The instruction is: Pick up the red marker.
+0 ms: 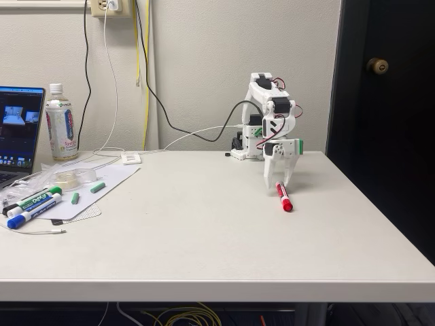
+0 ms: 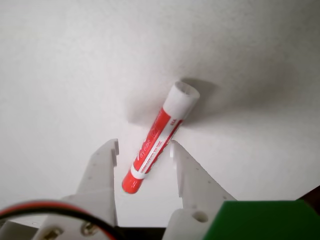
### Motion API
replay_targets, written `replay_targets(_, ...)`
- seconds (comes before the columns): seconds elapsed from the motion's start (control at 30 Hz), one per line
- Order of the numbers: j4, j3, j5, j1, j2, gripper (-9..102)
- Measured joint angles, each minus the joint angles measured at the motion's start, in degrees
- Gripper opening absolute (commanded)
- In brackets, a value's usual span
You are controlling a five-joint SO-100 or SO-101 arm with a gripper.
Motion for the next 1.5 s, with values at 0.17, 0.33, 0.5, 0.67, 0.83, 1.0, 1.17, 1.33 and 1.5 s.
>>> replay_targets(0.17, -0.62, 0.00, 0.35, -0.35, -0.35, 24)
replay_targets(0.33, -1.58, 0.00, 0.79, -0.70, -2.20, 24)
replay_targets(0.5, -2.29, -0.09, 1.14, -0.70, -3.34, 24)
replay_targets(0.67, -2.29, -0.09, 1.49, -0.97, -3.34, 23)
replay_targets(0.83, -3.08, -0.09, 1.67, -1.14, -3.87, 19)
replay_targets(1.0, -3.16, -0.09, 1.67, -1.23, -3.87, 12)
replay_targets(1.17, -3.16, -0.09, 1.23, -1.23, -3.87, 8)
replay_targets(1.33, -3.16, -0.09, 1.23, -1.23, -3.87, 6)
replay_targets(1.5, -3.43, -0.09, 0.79, -1.23, -3.87, 5)
